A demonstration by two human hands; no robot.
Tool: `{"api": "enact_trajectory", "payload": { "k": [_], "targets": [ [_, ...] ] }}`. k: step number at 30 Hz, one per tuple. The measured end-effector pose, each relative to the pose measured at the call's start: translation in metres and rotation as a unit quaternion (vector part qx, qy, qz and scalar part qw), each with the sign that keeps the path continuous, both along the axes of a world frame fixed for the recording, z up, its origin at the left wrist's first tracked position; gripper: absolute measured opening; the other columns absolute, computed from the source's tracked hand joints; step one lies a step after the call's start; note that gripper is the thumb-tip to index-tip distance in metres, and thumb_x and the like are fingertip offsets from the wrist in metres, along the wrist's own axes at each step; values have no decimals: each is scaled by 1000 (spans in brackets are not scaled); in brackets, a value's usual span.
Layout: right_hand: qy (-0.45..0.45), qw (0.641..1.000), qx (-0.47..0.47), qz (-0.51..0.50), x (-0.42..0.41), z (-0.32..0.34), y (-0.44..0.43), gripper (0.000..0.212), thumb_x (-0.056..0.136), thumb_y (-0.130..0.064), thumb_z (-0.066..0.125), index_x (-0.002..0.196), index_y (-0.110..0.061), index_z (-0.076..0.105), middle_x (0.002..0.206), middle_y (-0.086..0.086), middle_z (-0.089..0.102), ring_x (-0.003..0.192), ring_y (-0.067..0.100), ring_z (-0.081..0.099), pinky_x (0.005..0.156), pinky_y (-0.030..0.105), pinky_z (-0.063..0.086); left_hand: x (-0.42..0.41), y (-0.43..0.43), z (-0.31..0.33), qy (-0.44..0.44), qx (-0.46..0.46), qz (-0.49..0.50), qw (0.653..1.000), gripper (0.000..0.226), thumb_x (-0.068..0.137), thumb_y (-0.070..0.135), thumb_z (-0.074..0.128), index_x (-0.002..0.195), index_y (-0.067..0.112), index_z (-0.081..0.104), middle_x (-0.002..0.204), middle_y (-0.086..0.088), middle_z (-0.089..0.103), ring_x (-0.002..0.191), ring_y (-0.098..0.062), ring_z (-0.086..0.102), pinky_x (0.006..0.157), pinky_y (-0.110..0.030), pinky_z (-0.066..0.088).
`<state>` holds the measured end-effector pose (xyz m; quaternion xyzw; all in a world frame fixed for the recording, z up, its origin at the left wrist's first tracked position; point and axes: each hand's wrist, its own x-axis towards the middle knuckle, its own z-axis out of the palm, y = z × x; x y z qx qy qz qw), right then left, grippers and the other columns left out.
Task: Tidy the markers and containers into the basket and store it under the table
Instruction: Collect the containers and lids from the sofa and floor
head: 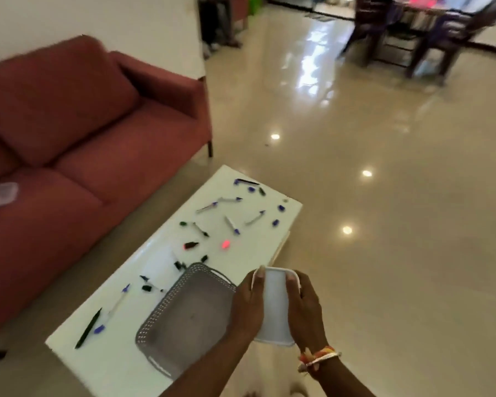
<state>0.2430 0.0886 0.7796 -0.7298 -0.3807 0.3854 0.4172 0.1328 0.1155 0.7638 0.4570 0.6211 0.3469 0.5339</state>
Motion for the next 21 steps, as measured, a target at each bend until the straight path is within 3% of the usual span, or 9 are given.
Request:
{"api": "enact_trajectory", "payload": {
  "k": [3, 7, 11, 15, 18, 21],
  "targets": [
    [31, 995, -36, 90, -32, -25, 47, 18, 102, -37, 45, 107, -37, 62, 101, -21, 66, 94, 3, 63, 78, 27, 46, -40, 34, -14, 14, -31, 55, 998, 21, 102, 41, 43, 100, 39, 63, 99, 20, 65, 96, 3, 60, 84, -22, 46],
    [54, 978, -73, 187, -73, -53, 101, 23, 103, -38, 42, 105, -30, 64, 100, -12, 70, 94, 10, 65, 81, 33, 49, -82, 66, -43, 36, -76, 148, 985, 27, 101, 49, 44, 98, 35, 67, 103, 8, 71, 97, -10, 66, 89, -35, 54],
    [35, 948, -130, 290, -92, -74, 141, 27, 103, -40, 39, 111, -27, 62, 101, -7, 66, 95, 20, 60, 82, 30, 42, -96, 83, -59, 30, -101, 263, 959, 25, 101, 44, 47, 90, 36, 68, 98, 12, 71, 100, -9, 65, 92, -32, 52],
    [5, 904, -202, 376, -104, -101, 177, 33, 103, -45, 35, 118, -25, 57, 112, 7, 69, 104, 31, 63, 86, 36, 47, -113, 101, -89, 41, -129, 279, 951, 44, 86, 66, 45, 91, 34, 74, 94, 10, 76, 94, -7, 69, 87, -35, 54],
    [-15, 870, -266, 416, -105, -124, 197, 32, 102, -45, 38, 121, -22, 50, 110, 12, 68, 95, 30, 64, 76, 30, 50, -133, 114, -117, 40, -165, 229, 958, 36, 87, 68, 46, 91, 45, 73, 99, 15, 74, 97, -2, 67, 92, -33, 51],
    [-4, 857, -288, 427, -109, -161, 211, 25, 102, -38, 44, 119, -21, 50, 103, 6, 64, 81, 12, 60, 50, 9, 46, -151, 125, -169, 69, -181, 171, 966, 55, 77, 81, 43, 97, 39, 73, 101, 13, 74, 95, -3, 67, 91, -35, 52]
  ]
}}
